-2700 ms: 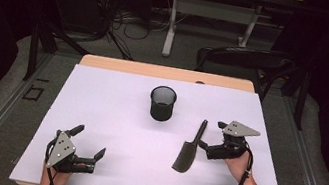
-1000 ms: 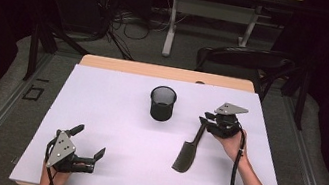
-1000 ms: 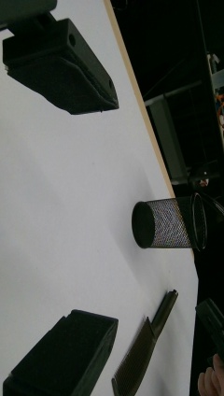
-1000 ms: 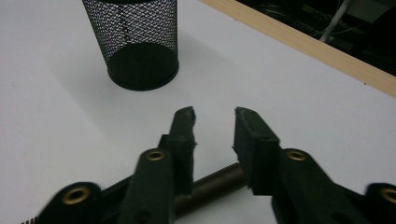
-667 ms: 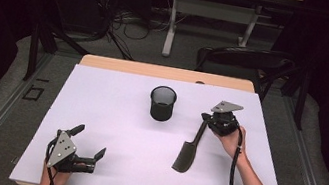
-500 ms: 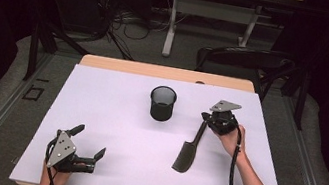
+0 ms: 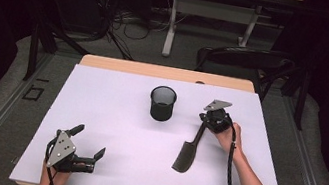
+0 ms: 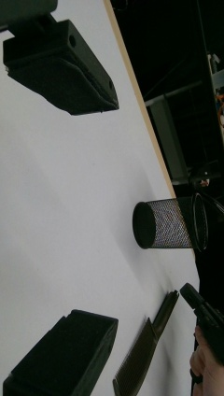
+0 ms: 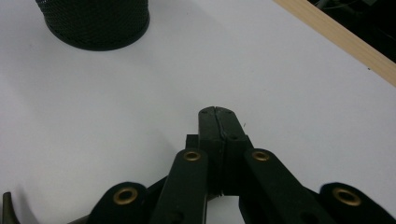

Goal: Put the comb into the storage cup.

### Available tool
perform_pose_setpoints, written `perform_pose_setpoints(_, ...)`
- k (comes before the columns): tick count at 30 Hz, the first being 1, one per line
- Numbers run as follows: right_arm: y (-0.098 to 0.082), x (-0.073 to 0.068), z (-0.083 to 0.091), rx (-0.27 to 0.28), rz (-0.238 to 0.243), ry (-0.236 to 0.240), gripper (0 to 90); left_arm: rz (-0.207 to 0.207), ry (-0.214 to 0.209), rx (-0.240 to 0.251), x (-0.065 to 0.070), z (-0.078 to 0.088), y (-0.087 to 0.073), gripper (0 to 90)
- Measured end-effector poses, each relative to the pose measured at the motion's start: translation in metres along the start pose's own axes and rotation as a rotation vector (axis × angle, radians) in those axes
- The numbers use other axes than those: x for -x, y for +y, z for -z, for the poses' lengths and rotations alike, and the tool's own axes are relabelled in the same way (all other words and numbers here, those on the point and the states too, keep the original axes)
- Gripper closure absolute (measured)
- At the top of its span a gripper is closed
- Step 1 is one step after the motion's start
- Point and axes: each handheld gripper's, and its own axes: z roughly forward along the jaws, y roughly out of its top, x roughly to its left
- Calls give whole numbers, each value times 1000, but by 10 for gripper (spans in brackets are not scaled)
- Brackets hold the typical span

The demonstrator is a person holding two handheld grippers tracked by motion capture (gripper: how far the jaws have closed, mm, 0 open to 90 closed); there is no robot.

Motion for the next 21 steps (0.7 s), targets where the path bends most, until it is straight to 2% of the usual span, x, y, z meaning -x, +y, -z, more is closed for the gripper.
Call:
perform_pose_setpoints(6,-1,0,-9,-44,14,-4,900,2,0,1,0,0,0,2)
perform_pose_setpoints(21,-2,2,-10,-74,7,-7,900,5,1,2,0,2,0,2)
